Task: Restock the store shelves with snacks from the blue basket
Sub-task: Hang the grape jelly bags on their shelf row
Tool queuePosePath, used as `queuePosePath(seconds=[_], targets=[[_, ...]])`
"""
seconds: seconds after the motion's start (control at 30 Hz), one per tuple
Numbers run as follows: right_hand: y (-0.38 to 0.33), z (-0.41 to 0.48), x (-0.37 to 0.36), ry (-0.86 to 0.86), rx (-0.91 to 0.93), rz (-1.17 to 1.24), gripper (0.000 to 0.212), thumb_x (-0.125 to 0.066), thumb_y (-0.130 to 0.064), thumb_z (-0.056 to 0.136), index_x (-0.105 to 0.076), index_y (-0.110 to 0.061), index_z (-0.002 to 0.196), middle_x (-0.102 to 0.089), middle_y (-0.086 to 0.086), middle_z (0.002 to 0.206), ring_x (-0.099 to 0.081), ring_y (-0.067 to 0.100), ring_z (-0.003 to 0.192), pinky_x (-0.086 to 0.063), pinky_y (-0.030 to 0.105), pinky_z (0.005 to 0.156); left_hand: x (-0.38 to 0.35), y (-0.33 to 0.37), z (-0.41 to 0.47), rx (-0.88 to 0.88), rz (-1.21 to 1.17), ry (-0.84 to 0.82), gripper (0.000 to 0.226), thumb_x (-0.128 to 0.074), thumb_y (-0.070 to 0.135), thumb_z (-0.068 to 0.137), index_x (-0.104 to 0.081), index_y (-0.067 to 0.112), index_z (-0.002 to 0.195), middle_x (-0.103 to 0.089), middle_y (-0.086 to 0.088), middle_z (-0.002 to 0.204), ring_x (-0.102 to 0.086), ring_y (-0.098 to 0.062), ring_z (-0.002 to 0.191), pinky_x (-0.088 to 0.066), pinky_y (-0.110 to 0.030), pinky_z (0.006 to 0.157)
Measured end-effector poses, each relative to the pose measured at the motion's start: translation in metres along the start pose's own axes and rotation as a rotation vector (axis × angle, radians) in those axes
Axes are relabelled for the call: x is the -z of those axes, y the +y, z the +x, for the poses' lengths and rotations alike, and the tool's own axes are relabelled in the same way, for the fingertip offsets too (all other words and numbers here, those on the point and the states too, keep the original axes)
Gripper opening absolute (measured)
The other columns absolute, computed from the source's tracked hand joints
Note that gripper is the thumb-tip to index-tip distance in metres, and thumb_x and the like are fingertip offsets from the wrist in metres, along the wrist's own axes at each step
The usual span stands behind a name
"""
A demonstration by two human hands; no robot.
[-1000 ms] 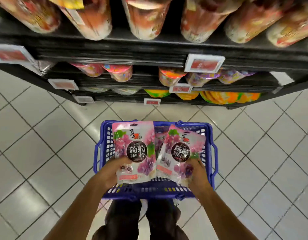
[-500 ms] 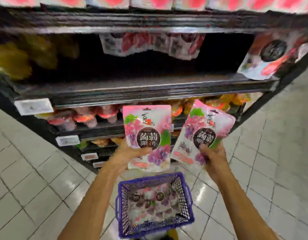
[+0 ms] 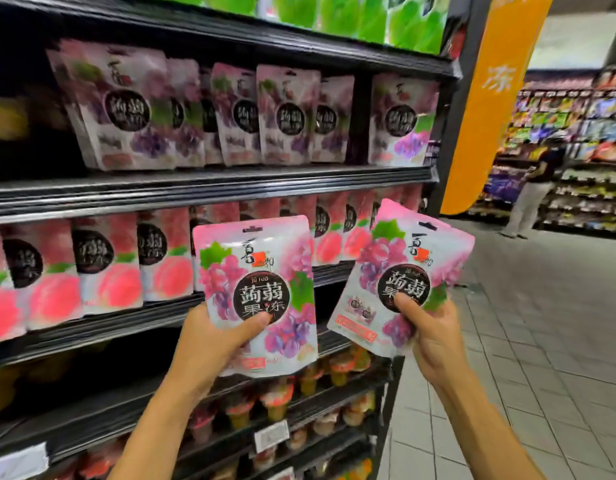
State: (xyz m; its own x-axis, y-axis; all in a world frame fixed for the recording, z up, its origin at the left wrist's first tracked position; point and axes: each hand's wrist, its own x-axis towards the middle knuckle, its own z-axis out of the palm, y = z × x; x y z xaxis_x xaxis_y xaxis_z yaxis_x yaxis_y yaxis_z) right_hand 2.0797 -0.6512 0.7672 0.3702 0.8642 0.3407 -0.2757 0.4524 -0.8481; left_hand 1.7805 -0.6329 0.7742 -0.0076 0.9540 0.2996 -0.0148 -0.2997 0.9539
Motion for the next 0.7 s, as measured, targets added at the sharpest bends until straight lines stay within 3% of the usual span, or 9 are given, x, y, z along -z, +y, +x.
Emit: queuePosePath(seconds=[0.07,0.23,0.4,0.53,0.63,0.7], targets=[[-0.019,0.017,0.004,0.006,0.042,-0.027,0.052,-0.085,-0.022,0.057,-0.068,-0.012,0.106,-0.077,0.007,0.096,-0.074,0.022,0.086,-0.059,0.028,0.066,-0.013,0.018,0.013,-0.037,0.011,0.004,0.042,-0.094,0.028,0.049,-0.076,0.037,0.086,-0.077,0.002,0.074,-0.072,-0.011,0.061,-0.055,-0.026,0.048],[-0.054,0.073,0.012,-0.022,0.140,-0.091,0.048,-0.090,-0.034,0.056,-0.073,-0.020,0.098,-0.077,0.006,0.098,-0.074,0.022,0.088,-0.058,0.027,0.069,-0.046,0.051,0.047,-0.099,0.064,-0.015,0.038,-0.093,0.034,0.049,-0.076,0.032,0.083,-0.072,0.004,0.062,-0.063,-0.004,0.049,-0.046,-0.018,0.042],[-0.080,0.148,0.010,-0.062,0.208,-0.172,0.038,-0.089,-0.029,0.064,-0.071,-0.017,0.096,-0.076,0.003,0.081,-0.067,0.009,0.057,-0.049,0.019,0.047,-0.082,0.071,0.083,-0.120,0.093,0.021,0.049,-0.086,0.049,0.040,-0.076,0.033,0.085,-0.076,0.000,0.073,-0.070,-0.010,0.059,-0.051,-0.024,0.051],[-0.099,0.211,-0.003,-0.147,0.224,-0.215,0.037,-0.087,-0.027,0.072,-0.069,-0.012,0.101,-0.072,0.006,0.075,-0.063,0.006,0.050,-0.045,0.016,0.044,-0.107,0.083,0.106,-0.140,0.140,0.062,0.048,-0.086,0.049,0.041,-0.076,0.033,0.085,-0.075,0.002,0.068,-0.067,-0.007,0.054,-0.047,-0.018,0.046],[-0.108,0.253,-0.017,-0.240,0.176,-0.243,0.033,-0.086,-0.022,0.074,-0.068,-0.005,0.096,-0.068,0.007,0.065,-0.057,0.010,0.043,-0.042,0.020,0.042,-0.120,0.084,0.117,-0.108,0.091,0.105,0.039,-0.088,0.037,0.049,-0.076,0.027,0.085,-0.069,0.002,0.060,-0.059,-0.008,0.048,-0.051,-0.032,0.043],[-0.108,0.276,-0.027,-0.283,0.140,-0.248,0.027,-0.086,-0.018,0.074,-0.069,-0.004,0.090,-0.067,0.008,0.061,-0.056,0.016,0.043,-0.043,0.023,0.043,-0.127,0.083,0.121,-0.062,0.041,0.143,0.041,-0.089,0.033,0.050,-0.076,0.022,0.087,-0.069,-0.001,0.064,-0.058,-0.013,0.051,-0.057,-0.046,0.057]])
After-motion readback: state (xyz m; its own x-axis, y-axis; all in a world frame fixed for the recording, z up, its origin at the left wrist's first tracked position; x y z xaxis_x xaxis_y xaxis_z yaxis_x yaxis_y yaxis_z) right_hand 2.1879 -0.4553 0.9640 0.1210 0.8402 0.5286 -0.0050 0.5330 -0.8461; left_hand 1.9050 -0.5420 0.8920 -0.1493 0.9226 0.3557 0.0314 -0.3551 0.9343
